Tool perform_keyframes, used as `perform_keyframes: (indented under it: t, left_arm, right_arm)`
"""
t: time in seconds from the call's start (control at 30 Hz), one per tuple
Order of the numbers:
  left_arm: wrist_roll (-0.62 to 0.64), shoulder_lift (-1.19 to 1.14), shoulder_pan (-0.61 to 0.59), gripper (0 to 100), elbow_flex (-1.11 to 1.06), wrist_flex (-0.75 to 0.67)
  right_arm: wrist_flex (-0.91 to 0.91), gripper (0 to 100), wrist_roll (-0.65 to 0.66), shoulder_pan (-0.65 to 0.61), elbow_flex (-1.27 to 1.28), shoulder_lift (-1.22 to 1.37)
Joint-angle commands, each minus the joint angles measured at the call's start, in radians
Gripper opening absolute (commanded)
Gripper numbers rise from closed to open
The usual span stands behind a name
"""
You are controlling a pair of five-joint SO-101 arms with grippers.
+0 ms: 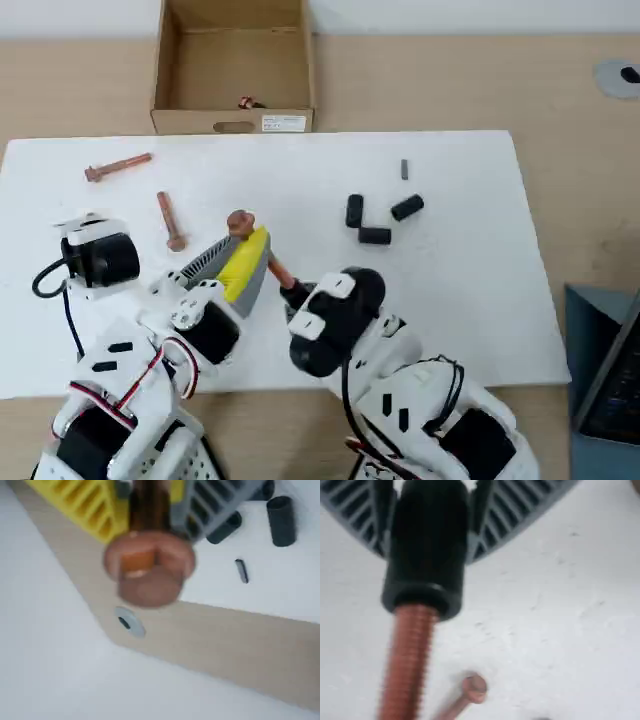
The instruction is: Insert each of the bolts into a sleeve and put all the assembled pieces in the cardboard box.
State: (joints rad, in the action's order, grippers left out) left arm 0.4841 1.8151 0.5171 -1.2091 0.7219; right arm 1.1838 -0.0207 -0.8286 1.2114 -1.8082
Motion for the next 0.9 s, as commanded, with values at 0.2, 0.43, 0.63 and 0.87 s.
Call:
perform_keyframes:
  t: [0.2,0.43,0.63,0.87]
  left_arm:
    - [-0.002,0.010,0.012,0,0.008,0.017]
    - [-0.040,0.010,0.083,0,0.094,0.157]
    - [-0.044,0.008,0.104,0,0.068,0.169]
    - [-0.144,0.008,0.230,0,-0.038,0.167]
  right_arm:
    - [-0.026,0.9,0.009,-0.019,-0.008,-0.137]
    - [-0.026,0.9,0.009,-0.019,-0.008,-0.137]
    - [-0.028,0.9,0.009,-0.019,-0.012,-0.137]
    - [-0.021,0.9,0.009,-0.019,-0.030,-0.137]
